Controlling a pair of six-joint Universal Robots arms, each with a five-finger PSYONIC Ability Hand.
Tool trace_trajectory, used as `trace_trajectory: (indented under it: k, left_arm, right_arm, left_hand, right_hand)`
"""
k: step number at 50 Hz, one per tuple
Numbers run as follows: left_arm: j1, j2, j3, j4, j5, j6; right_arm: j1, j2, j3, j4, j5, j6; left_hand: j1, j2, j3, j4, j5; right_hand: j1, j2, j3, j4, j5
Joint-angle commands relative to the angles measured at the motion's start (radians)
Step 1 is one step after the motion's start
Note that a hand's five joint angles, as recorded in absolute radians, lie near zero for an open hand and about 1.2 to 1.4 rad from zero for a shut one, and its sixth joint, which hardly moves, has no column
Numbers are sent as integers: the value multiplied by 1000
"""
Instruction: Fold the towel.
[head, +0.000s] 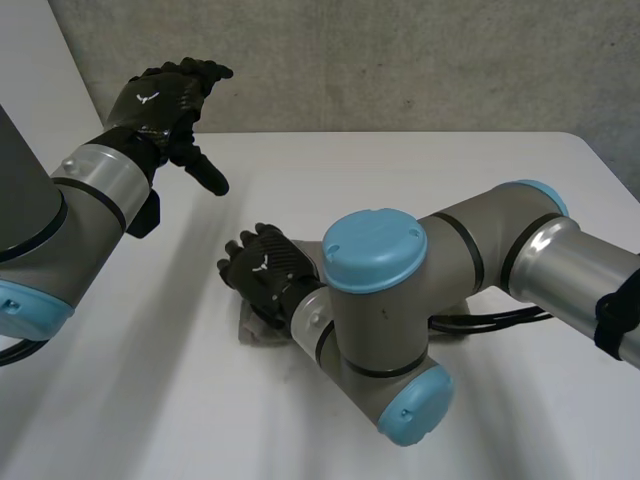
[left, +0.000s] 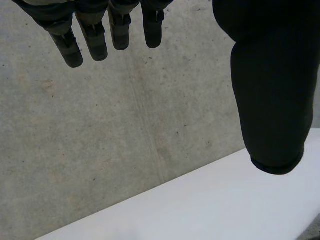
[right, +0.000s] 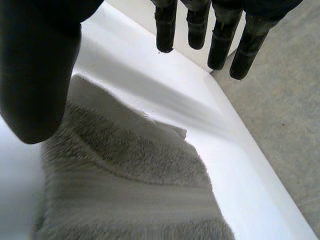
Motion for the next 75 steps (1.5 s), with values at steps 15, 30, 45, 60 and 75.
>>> trace_trajectory:
  k: [15,30,45,60,75]
  left_arm:
    - [-5,-5,-13,-1,0,1]
    - [-12,-1,-10,-6,-3,0]
    - [-12,-9,-4,-9,-8,0]
    - [-11,-12,-9,-19,-8,0]
    - [-93,-205,-78,-18,-27,1]
  right_arm:
    - [-457,-412,666,-134,29,78]
    - [-486,-307,668,-218,44,36]
    - [-84,-121,201,-180,-52,-196]
    - [25,-11,99,-75,1,-96]
    - [-220,-278,335,-89,62,379]
  left_hand:
    - [-1,11,10,11,-29]
    - [-4,8,7,8,-32]
    - [-4,8,7,8,-32]
    - [-4,8,7,8,-32]
    - [5,17,16,17,-23]
  right_hand:
    - [325,330,335,318,344]
    - [1141,1146,1150,1133,1160]
    - [1141,1146,1150,1133,1160]
    - [411,416,420,403,430]
    - [-81,-76,-72,-89,-62]
